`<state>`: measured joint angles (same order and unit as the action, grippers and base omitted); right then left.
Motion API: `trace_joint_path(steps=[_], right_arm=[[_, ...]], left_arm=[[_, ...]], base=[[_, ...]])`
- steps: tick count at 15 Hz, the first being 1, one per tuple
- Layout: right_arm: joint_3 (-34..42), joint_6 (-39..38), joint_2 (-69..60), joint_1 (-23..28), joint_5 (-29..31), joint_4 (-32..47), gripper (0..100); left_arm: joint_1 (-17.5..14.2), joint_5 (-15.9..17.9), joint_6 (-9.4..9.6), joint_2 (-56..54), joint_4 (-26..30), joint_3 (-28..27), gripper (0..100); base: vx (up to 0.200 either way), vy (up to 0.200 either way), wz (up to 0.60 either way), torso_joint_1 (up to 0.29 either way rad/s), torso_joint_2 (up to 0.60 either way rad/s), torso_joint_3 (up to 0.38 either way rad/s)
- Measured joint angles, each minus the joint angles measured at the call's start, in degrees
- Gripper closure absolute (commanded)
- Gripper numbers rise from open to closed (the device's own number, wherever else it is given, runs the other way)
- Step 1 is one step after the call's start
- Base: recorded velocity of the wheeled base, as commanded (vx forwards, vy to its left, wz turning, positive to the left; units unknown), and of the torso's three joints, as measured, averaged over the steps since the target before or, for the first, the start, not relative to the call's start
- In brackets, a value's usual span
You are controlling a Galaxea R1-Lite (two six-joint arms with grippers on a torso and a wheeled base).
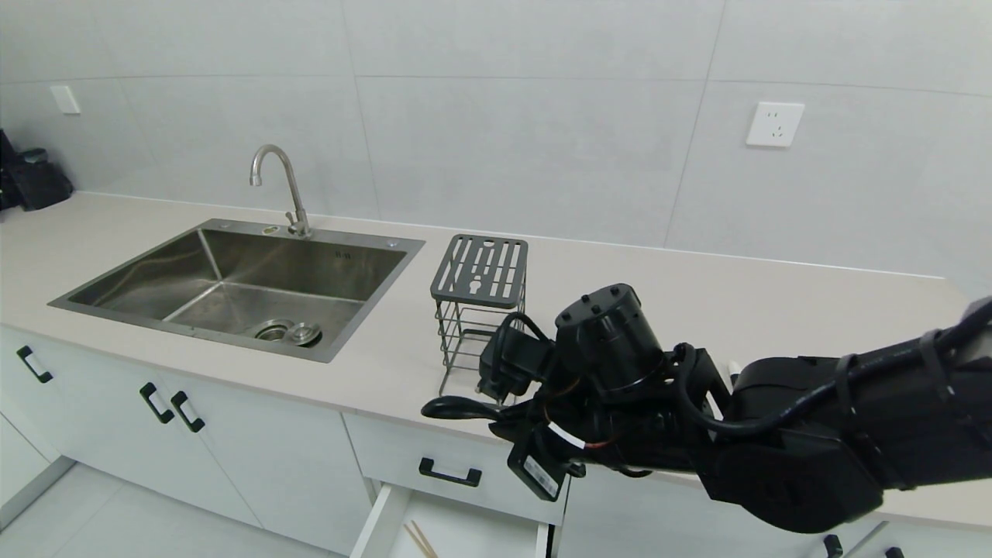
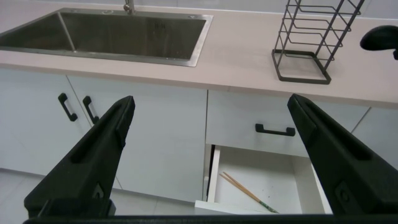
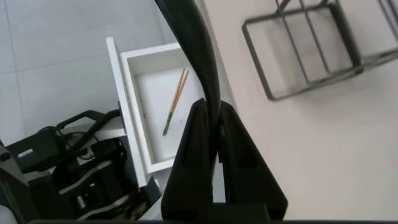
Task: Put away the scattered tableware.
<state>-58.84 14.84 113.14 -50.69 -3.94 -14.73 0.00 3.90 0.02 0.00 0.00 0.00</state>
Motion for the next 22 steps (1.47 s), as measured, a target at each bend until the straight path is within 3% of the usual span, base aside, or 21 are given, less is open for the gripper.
trace_joint_path(steps=[14,22], right_arm=[[-3.85,0.33,6.21,-8.57,0.22,-1.33,100],[-5.75,-0.04,9.83,-9.12,0.09,-1.17,100]], left_arm=[[0.0,0.0,-0.02,0.0,-0.02,0.0,0],[0.0,0.01,-0.02,0.0,0.0,0.0,0]], base=[[0.0,0.0,0.0,-0.064,0.13,0.064],[0.0,0.0,0.0,-0.251,0.51,0.245]])
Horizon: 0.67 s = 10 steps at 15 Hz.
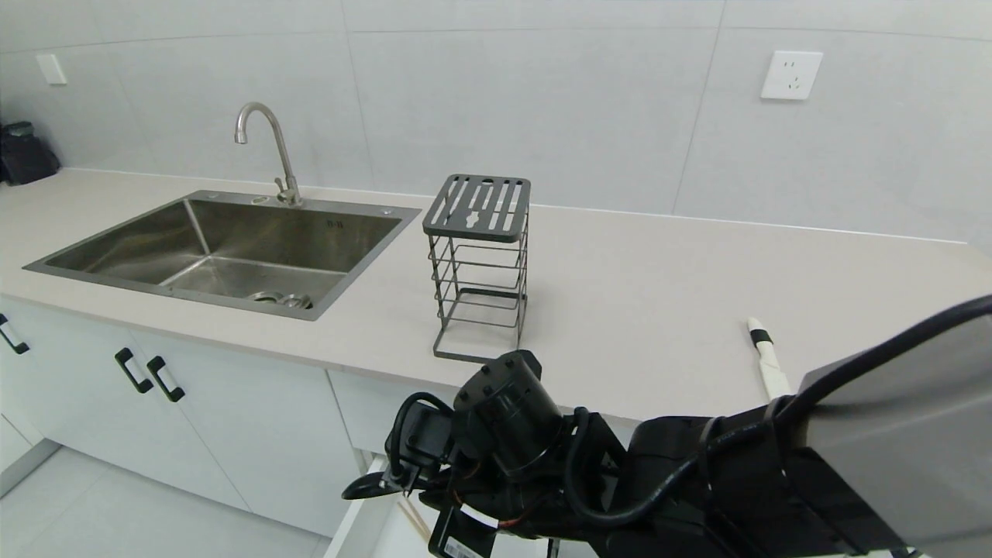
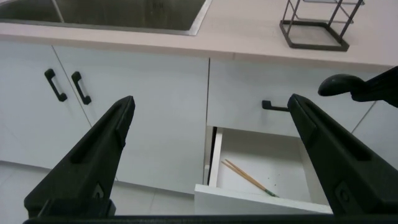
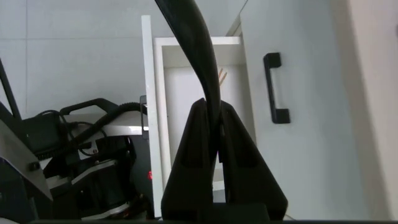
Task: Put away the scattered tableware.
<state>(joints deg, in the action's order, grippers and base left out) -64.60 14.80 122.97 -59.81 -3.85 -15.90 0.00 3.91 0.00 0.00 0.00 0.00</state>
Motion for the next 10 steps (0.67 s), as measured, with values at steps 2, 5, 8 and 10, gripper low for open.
trace_joint_path(steps=[2,5,8,10], right_arm=[[-0.09,-0.11,0.33,-0.22,-0.02,0.09,100],[-0.09,-0.13,0.51,-0.26,0.0,0.11,100],[-0.09,-0.13,0.6,-0.22,0.02,0.09,100],[-0.15,-0.13,0.71,-0.22,0.02,0.11,100]], left_arm=[[0.0,-0.01,0.0,0.0,0.0,0.0,0],[0.0,-0.01,0.0,0.0,0.0,0.0,0],[0.0,-0.01,0.0,0.0,-0.02,0.0,0],[0.0,-0.01,0.02,0.0,0.0,0.0,0]], base=[[0.0,0.0,0.0,-0.269,0.53,0.244],[0.0,0.0,0.0,-0.264,0.51,0.245],[0.0,0.0,0.0,-0.256,0.49,0.233],[0.0,0.0,0.0,-0.254,0.48,0.239]])
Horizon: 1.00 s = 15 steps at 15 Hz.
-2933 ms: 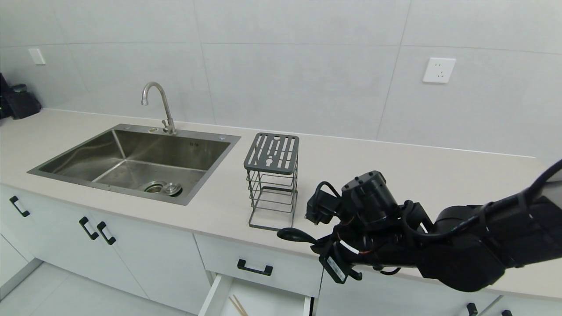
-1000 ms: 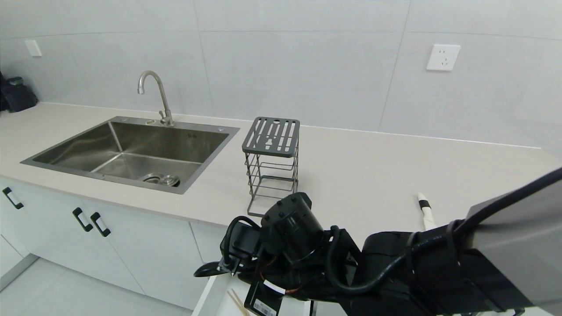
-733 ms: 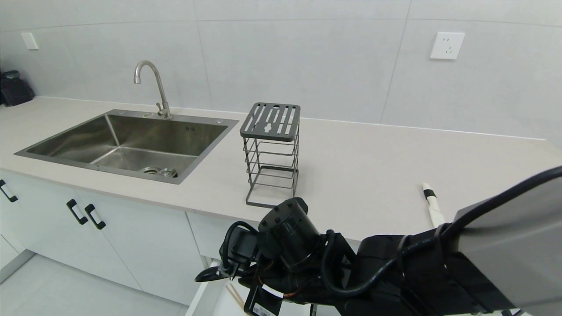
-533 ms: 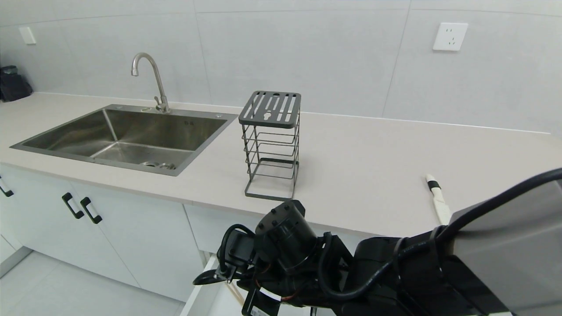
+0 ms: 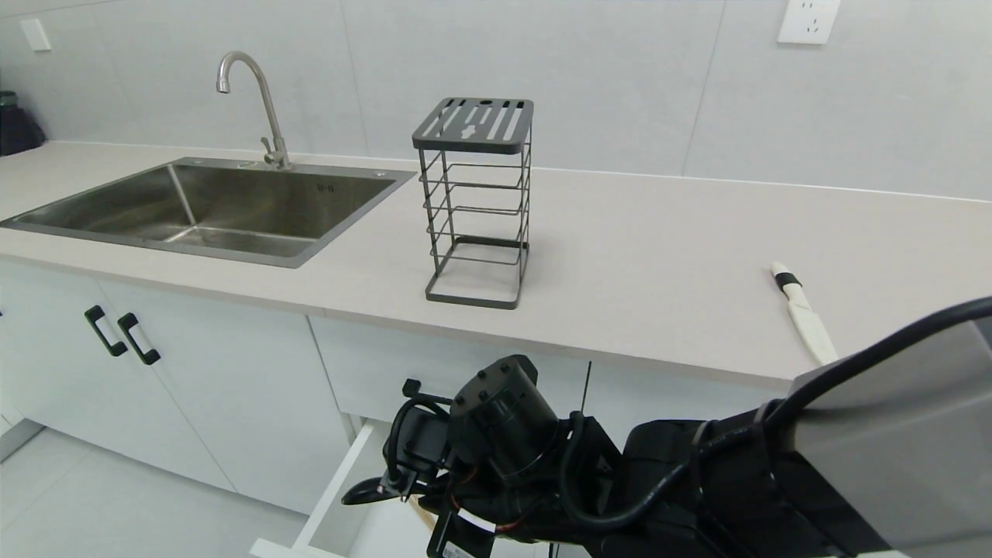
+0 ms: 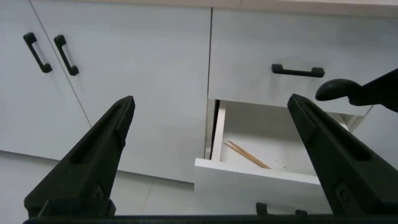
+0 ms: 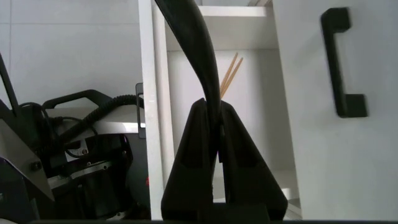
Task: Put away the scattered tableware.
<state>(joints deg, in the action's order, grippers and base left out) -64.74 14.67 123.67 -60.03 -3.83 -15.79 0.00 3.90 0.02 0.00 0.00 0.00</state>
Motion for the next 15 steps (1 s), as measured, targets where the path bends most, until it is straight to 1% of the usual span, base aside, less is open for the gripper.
trace_joint_path(steps=[5,10,12,15], right_arm=[[-0.09,-0.02,0.24,0.24,0.0,0.0,100],[-0.2,0.0,0.45,0.79,0.0,0.05,100],[-0.2,0.05,0.48,1.02,0.04,0.06,100],[-0.63,0.05,0.59,1.45,0.06,0.09,100]], left_arm=[[0.0,0.01,0.0,0.0,0.02,0.0,0],[0.0,0.0,0.0,0.0,0.0,0.0,0],[0.0,0.0,-0.02,0.0,0.05,0.0,0],[0.02,0.01,0.0,0.0,0.05,0.0,0]], base=[[0.0,0.0,0.0,-0.249,0.45,0.203],[0.0,0.0,0.0,-0.249,0.34,0.129],[0.0,0.0,0.0,-0.141,0.28,0.127],[0.0,0.0,0.0,-0.035,0.24,0.066]])
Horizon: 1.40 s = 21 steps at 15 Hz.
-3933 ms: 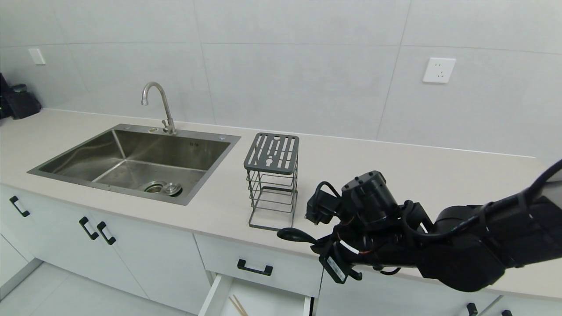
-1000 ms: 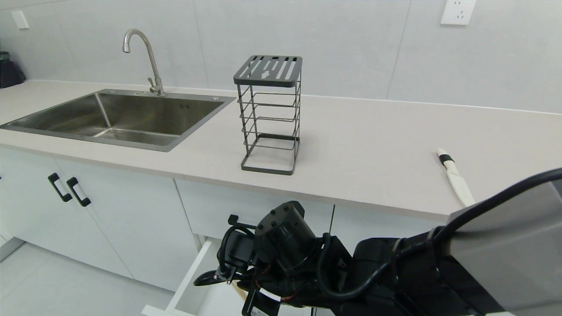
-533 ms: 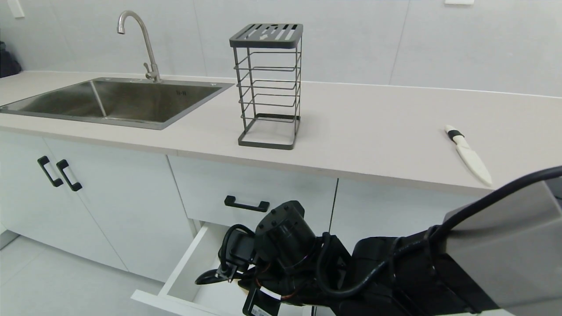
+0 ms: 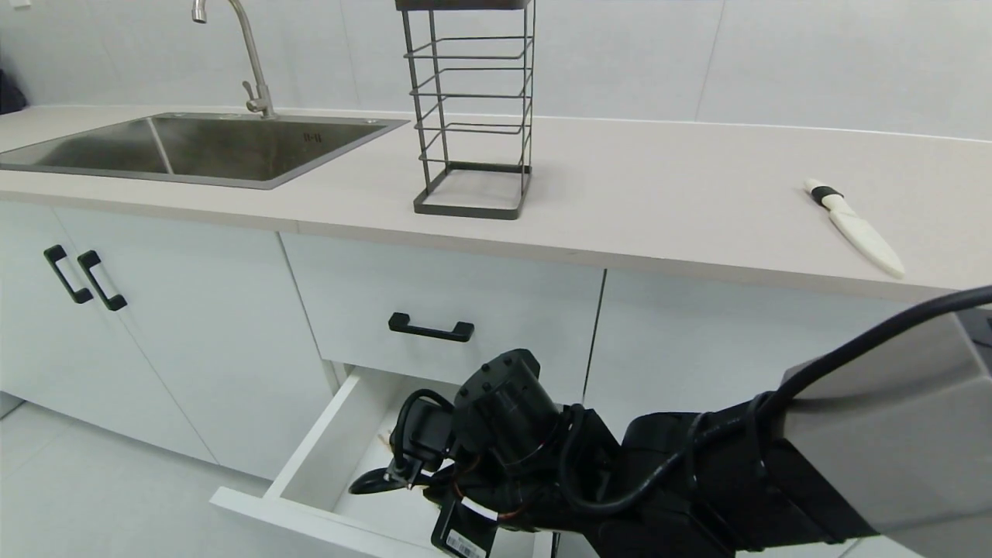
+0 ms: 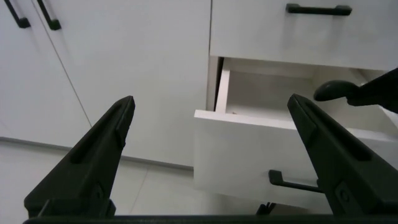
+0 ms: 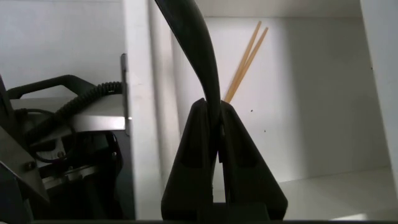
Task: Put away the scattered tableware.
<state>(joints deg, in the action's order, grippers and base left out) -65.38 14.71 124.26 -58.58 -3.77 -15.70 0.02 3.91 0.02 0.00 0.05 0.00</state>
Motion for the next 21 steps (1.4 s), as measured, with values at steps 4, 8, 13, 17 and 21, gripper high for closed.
trace_joint_path(steps=[4,8,13,17,21], right_arm=[[-3.3,-0.05,0.77,1.02,0.21,-0.04,100],[-4.88,-0.05,2.01,1.58,0.11,0.02,100],[-3.55,0.12,2.32,1.74,0.93,-2.02,100],[-2.17,0.39,1.68,2.24,2.66,-2.22,100],[-2.8,0.23,3.47,4.63,2.32,-2.26,100]], left_arm=[[-0.02,0.0,-0.02,0.0,-0.05,0.0,0],[-0.02,-0.01,-0.02,0.0,-0.05,0.0,0],[-0.02,0.02,0.02,0.0,-0.05,0.0,0],[-0.02,-0.01,0.0,0.0,-0.05,0.0,0],[-0.02,-0.01,0.0,0.0,-0.05,0.0,0]], base=[[0.0,0.0,0.0,-0.002,0.04,0.019],[0.0,0.0,0.0,0.0,0.0,0.0],[0.0,0.0,0.0,0.0,0.0,0.0],[0.0,0.0,0.0,0.0,0.0,0.0],[0.0,0.0,0.0,0.0,0.0,0.0]])
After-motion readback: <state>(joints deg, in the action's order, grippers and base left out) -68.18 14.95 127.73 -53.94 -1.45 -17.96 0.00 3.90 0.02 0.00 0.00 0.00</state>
